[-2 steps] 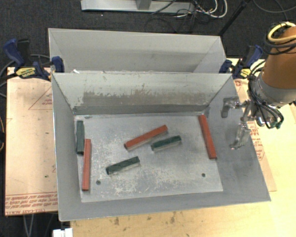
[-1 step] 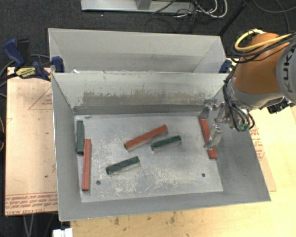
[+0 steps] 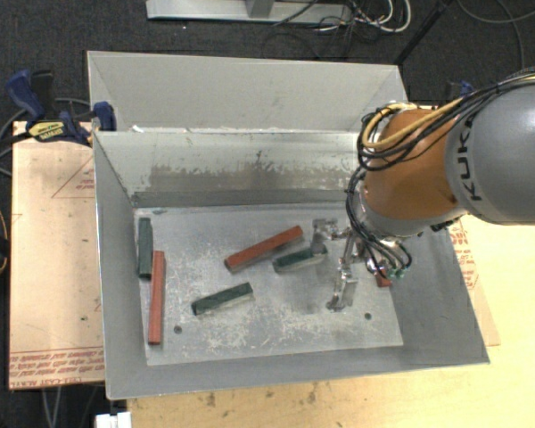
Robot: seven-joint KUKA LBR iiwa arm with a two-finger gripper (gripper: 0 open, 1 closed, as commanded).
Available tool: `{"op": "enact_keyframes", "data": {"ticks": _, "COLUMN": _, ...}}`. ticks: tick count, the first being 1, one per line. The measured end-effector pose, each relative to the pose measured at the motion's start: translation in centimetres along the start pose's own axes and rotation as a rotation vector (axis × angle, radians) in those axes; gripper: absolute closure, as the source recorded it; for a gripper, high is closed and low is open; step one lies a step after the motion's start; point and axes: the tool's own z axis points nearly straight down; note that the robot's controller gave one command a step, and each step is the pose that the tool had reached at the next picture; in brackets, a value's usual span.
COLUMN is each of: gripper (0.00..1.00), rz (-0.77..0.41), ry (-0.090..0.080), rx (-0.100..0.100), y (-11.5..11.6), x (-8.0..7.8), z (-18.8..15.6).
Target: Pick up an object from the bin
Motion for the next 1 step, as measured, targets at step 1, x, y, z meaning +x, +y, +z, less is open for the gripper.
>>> {"op": "enact_keyframes", "data": {"ticks": 1, "gripper": 0.00, "rz": -0.004, "ry": -0.010, "rx": 0.002, "y": 1.59, "x": -7.23, "z": 5.55}}
